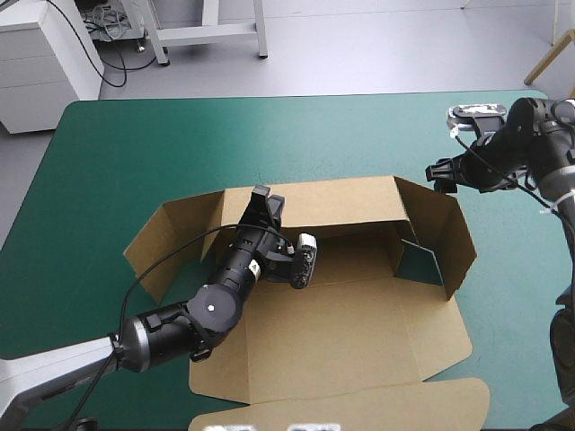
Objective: Fold the box
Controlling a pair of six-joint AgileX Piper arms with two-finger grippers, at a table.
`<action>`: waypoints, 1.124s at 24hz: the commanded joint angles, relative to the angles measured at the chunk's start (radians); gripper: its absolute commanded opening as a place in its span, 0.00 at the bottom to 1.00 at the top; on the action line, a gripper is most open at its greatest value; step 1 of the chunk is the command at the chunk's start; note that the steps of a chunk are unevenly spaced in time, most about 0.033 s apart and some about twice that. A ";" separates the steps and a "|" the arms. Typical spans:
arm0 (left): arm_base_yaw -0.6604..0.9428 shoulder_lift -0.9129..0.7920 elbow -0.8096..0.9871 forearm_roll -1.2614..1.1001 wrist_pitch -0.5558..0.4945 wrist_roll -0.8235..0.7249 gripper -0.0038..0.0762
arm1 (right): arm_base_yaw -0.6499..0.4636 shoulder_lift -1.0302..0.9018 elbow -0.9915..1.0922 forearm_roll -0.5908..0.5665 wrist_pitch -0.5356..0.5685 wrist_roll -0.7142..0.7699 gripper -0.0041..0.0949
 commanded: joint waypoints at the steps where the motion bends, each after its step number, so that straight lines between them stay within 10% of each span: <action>1: -0.004 -0.019 -0.016 0.072 0.041 0.001 0.04 | -0.008 -0.068 0.010 0.007 -0.024 -0.010 0.74; 15: -0.004 -0.019 -0.016 0.076 0.071 0.001 0.04 | -0.008 -0.244 0.274 0.113 -0.069 -0.083 0.74; 27: -0.004 -0.019 -0.016 0.076 0.074 0.001 0.04 | 0.234 -0.389 0.686 0.370 -0.576 -0.430 0.74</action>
